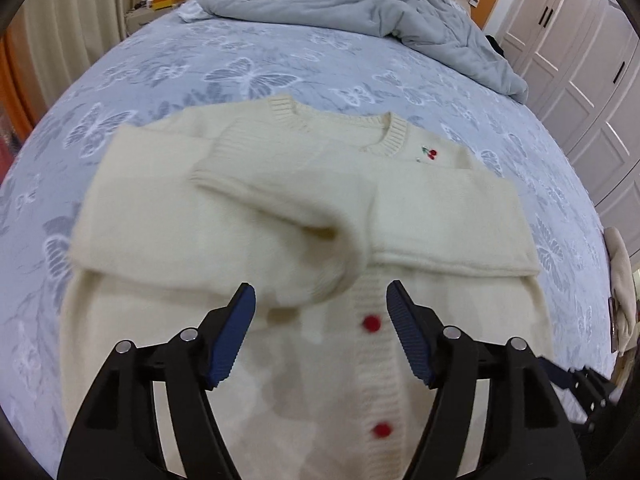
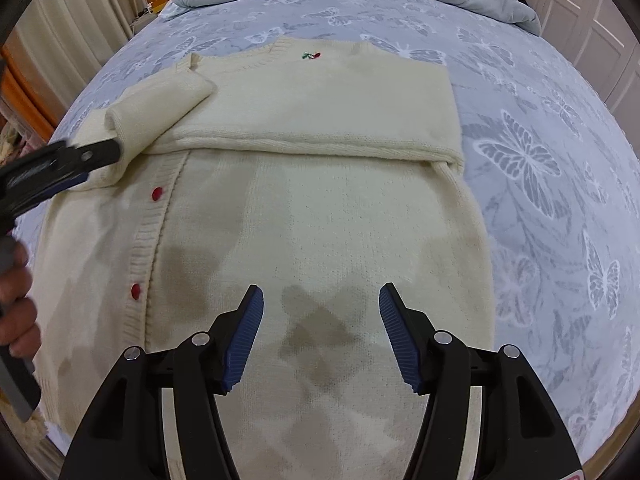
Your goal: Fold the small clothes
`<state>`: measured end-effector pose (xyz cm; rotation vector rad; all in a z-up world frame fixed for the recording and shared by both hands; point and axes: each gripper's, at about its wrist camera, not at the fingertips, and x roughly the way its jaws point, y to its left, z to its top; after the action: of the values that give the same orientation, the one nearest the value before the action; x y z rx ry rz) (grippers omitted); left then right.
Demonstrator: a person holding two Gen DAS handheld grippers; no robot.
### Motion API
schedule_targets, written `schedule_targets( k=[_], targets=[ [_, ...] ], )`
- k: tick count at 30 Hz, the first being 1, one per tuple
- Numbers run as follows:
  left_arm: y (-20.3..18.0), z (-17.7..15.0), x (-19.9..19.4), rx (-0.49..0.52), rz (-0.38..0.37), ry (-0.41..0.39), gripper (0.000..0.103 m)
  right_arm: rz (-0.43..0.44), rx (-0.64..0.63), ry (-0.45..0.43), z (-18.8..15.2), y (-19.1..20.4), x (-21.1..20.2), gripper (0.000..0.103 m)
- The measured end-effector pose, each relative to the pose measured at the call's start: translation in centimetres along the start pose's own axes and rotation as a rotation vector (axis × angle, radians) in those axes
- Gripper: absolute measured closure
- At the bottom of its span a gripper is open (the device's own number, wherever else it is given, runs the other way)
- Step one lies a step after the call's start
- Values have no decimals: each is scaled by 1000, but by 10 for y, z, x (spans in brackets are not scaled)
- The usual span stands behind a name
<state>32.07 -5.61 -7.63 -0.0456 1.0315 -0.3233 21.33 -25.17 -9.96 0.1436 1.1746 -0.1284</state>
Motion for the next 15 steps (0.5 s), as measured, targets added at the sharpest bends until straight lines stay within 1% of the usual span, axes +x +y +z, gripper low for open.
schedule_targets(
  k=[2, 4, 6, 7, 8, 9, 10, 11, 13, 14, 15],
  targets=[
    [12, -3, -7, -23, 21, -6, 37, -2, -5, -2, 0, 2, 0, 44],
    [29, -5, -13, -71, 31, -13, 36, 1, -13, -6, 2, 3, -1, 44],
    [57, -9, -21, -154, 55, -18, 35, 3, -19, -16, 6, 6, -3, 42],
    [67, -10, -23, -184, 64, -22, 35, 18, -13, -25, 11, 7, -5, 41],
    [84, -13, -24, -234, 80, -24, 35, 44, -2, -33, 16, 8, -6, 38],
    [96, -14, -24, -269, 86, -21, 35, 78, 12, -42, 22, 9, -6, 33],
    [111, -16, -22, -314, 92, -10, 35, 117, 22, -53, 32, 13, -6, 31],
    [121, -17, -21, -346, 96, -4, 35, 133, 22, -55, 41, 20, -5, 30],
    [136, -20, -19, -393, 110, -4, 35, 137, -14, -76, 63, 43, -4, 30],
    [141, -20, -18, -401, 117, -4, 35, 141, -32, -94, 72, 54, -4, 30],
    [144, -20, -16, -405, 125, -5, 35, 140, -50, -114, 81, 66, -5, 28]
  ],
)
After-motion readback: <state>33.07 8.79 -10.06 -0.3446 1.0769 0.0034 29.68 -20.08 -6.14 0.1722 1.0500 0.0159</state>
